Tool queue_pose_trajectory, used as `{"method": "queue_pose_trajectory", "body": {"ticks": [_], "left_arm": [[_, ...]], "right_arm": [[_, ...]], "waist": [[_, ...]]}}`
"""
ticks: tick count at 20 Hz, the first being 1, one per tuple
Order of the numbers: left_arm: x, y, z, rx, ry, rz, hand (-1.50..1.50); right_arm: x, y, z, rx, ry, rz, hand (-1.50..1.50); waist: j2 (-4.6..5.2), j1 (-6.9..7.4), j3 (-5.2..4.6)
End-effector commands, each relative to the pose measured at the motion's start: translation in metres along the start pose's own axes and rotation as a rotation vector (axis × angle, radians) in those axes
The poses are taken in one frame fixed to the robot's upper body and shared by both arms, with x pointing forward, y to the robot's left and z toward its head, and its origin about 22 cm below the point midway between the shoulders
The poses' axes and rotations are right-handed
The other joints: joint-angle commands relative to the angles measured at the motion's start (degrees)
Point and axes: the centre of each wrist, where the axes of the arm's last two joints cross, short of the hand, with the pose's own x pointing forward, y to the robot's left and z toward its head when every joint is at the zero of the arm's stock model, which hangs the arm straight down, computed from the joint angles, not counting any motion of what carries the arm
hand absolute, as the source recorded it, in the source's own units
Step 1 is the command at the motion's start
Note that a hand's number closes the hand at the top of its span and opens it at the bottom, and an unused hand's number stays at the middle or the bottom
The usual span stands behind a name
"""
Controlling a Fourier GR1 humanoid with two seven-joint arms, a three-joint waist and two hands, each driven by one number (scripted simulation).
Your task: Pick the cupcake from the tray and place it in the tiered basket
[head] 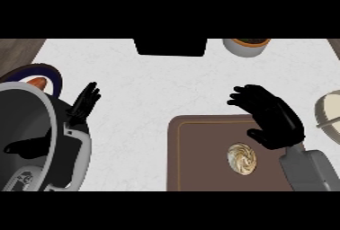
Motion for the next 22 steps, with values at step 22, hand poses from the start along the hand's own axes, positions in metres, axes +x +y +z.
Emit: {"method": "queue_pose_trajectory", "body": {"ticks": [22], "left_arm": [[0.008, -0.038, -0.011, 0.228, 0.003, -0.006, 0.00]], "right_arm": [[0.243, 0.075, 0.024, 0.764, 0.150, 1.253, -1.50]], "waist": [[-0.84, -2.09, -0.42]]}}
